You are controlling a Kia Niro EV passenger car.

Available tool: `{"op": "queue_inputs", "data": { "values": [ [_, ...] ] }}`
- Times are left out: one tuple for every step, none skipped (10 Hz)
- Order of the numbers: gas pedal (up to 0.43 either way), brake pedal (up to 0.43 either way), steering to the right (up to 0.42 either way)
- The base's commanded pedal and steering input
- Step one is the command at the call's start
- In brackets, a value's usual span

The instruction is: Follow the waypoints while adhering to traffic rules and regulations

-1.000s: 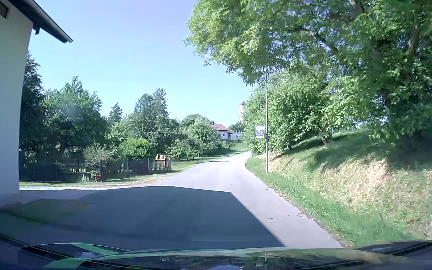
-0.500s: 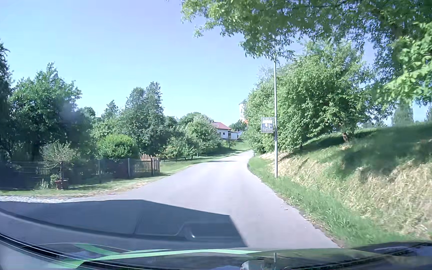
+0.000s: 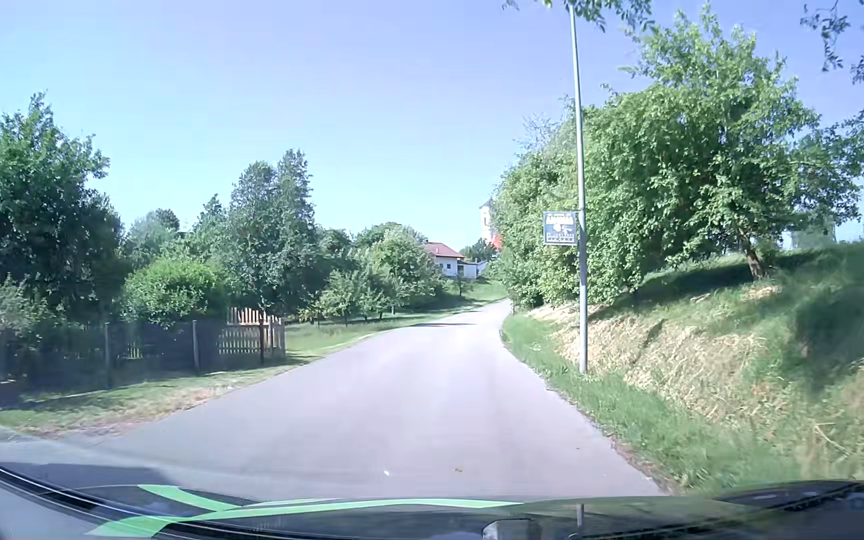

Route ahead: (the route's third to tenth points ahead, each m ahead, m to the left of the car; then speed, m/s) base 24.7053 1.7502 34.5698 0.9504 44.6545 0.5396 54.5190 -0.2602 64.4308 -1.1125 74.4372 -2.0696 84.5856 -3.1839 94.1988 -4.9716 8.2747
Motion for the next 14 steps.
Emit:
{"op": "queue_inputs", "data": {
  "values": [
    [0.169, 0.000, -0.010],
    [0.169, 0.000, -0.010],
    [0.169, 0.000, -0.010],
    [0.169, 0.000, -0.010],
    [0.169, 0.000, -0.008],
    [0.169, 0.000, -0.008],
    [0.169, 0.000, -0.008],
    [0.169, 0.000, -0.008],
    [0.169, 0.000, -0.008],
    [0.169, 0.000, -0.008],
    [0.169, 0.000, -0.007],
    [0.169, 0.000, -0.007],
    [0.169, 0.000, -0.007],
    [0.169, 0.000, -0.007]
  ]
}}
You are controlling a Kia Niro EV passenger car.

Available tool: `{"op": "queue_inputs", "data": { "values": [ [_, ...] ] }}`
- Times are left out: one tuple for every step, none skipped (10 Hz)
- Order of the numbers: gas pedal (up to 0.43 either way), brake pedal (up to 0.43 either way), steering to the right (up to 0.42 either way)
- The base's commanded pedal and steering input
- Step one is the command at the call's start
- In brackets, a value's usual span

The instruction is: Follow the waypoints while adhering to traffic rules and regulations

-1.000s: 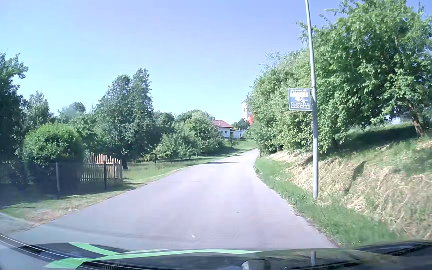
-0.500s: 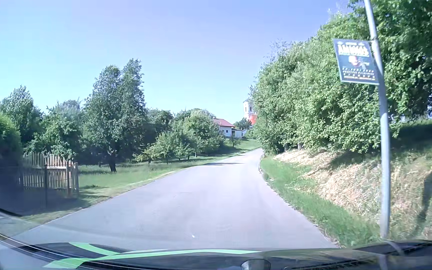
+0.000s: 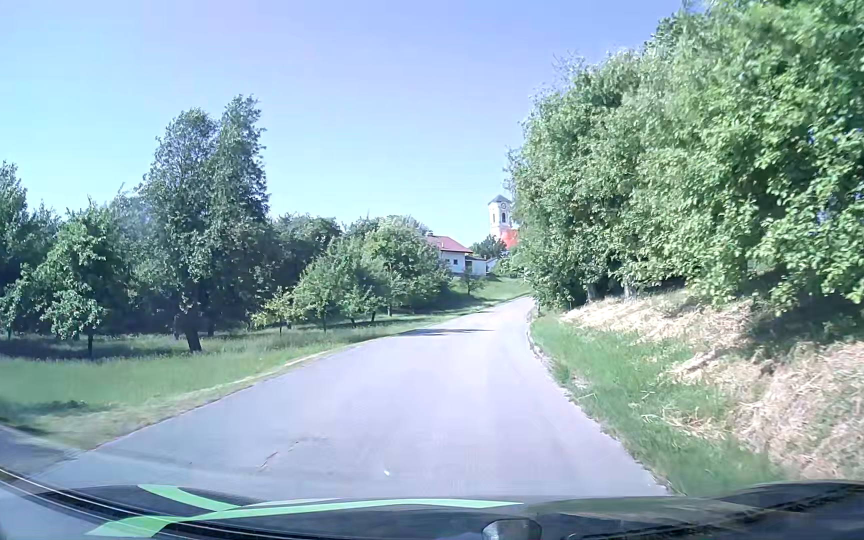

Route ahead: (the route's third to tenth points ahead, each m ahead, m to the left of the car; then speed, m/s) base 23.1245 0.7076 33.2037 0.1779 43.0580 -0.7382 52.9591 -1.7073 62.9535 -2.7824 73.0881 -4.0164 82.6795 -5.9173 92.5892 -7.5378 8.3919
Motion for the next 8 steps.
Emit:
{"op": "queue_inputs", "data": {
  "values": [
    [0.169, 0.000, -0.006],
    [0.169, 0.000, -0.006],
    [0.169, 0.000, -0.006],
    [0.169, 0.000, -0.005],
    [0.169, 0.000, -0.004],
    [0.169, 0.000, -0.002],
    [0.169, 0.000, -0.001],
    [0.169, 0.000, -0.001]
  ]
}}
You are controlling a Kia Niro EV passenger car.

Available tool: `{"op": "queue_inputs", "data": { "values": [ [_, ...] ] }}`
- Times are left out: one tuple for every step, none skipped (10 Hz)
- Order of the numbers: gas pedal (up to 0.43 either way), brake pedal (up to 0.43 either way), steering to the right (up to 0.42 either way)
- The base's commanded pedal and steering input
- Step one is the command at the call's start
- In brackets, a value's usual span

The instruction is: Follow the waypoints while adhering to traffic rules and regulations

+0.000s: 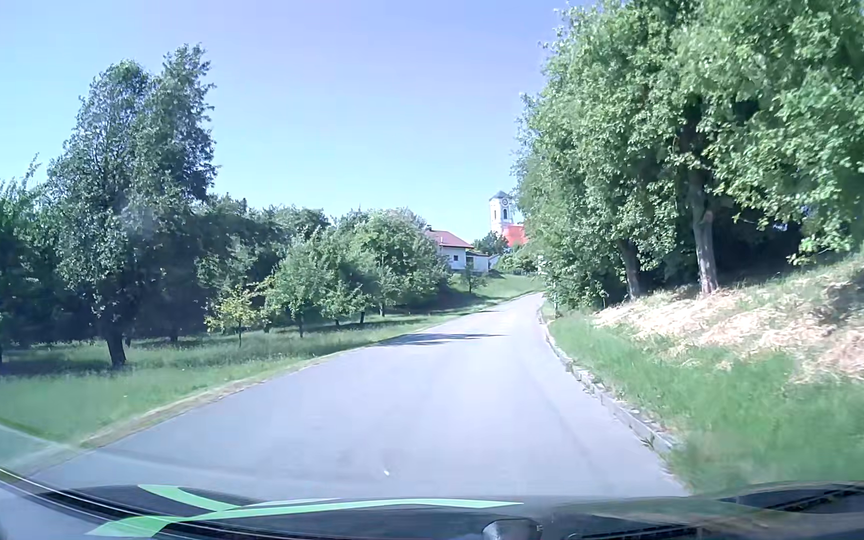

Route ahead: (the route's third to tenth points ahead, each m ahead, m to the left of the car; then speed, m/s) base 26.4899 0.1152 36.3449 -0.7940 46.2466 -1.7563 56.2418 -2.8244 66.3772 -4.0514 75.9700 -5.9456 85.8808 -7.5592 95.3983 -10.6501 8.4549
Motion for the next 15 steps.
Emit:
{"op": "queue_inputs", "data": {
  "values": [
    [0.169, 0.000, -0.001],
    [0.169, 0.000, 0.000],
    [0.169, 0.000, 0.001],
    [0.169, 0.000, 0.004],
    [0.169, 0.000, 0.007],
    [0.169, 0.000, 0.008],
    [0.169, 0.000, 0.009],
    [0.169, 0.000, 0.009],
    [0.169, 0.000, 0.009],
    [0.169, 0.000, 0.009],
    [0.169, 0.000, 0.010],
    [0.169, 0.000, 0.011],
    [0.169, 0.000, 0.012],
    [0.169, 0.000, 0.012],
    [0.169, 0.000, 0.012]
  ]
}}
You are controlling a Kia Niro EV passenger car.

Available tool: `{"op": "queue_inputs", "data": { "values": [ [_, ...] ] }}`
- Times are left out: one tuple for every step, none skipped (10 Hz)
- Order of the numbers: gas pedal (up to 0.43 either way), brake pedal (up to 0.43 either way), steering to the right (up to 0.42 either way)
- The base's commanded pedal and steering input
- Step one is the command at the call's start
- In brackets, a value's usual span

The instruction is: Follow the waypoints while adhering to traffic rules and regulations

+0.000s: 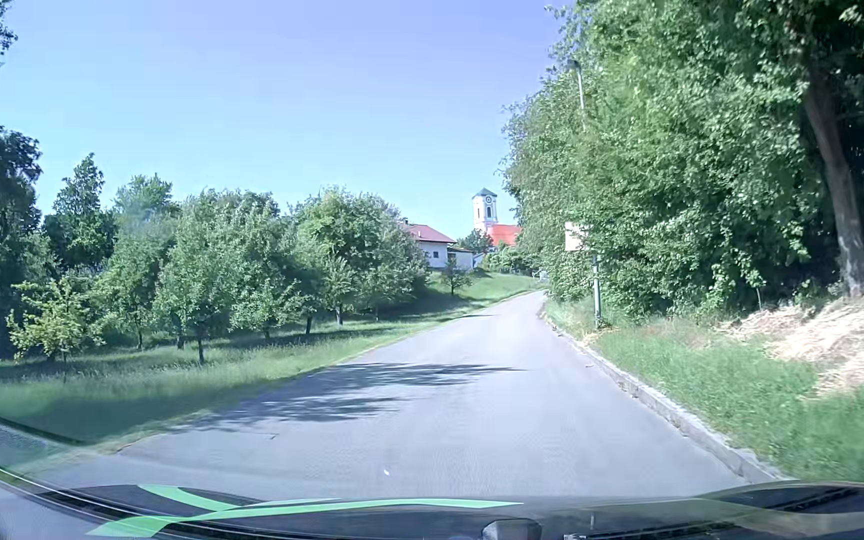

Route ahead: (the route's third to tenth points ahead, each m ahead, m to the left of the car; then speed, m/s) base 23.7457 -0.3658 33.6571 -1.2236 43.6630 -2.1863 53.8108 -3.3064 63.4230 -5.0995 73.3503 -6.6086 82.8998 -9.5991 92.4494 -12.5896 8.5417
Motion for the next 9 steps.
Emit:
{"op": "queue_inputs", "data": {
  "values": [
    [0.169, 0.000, 0.014],
    [0.169, 0.000, 0.016],
    [0.169, 0.000, 0.021],
    [0.169, 0.000, 0.022],
    [0.169, 0.000, 0.022],
    [0.169, 0.000, 0.023],
    [0.169, 0.000, 0.022],
    [0.169, 0.000, 0.021],
    [0.169, 0.000, 0.019]
  ]
}}
